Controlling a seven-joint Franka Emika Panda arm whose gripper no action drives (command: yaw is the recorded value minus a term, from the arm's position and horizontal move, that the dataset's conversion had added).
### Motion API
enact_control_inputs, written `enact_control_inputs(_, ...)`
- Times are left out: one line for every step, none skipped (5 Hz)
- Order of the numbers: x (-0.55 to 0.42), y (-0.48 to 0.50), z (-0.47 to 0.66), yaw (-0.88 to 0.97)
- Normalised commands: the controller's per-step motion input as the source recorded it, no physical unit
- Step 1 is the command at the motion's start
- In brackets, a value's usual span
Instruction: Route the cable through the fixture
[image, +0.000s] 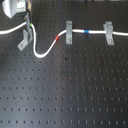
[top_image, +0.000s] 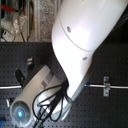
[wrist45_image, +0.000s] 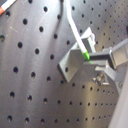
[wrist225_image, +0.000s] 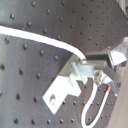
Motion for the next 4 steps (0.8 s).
enact_control_inputs(-0.293, 0.076, 0.13, 0.31)
enact_control_inputs(-0.097, 0.078, 0.03, 0.12)
enact_control_inputs(-0.092, 0.091, 0.14, 0.0)
enact_control_inputs(-0.09, 0.085, 0.31, 0.0)
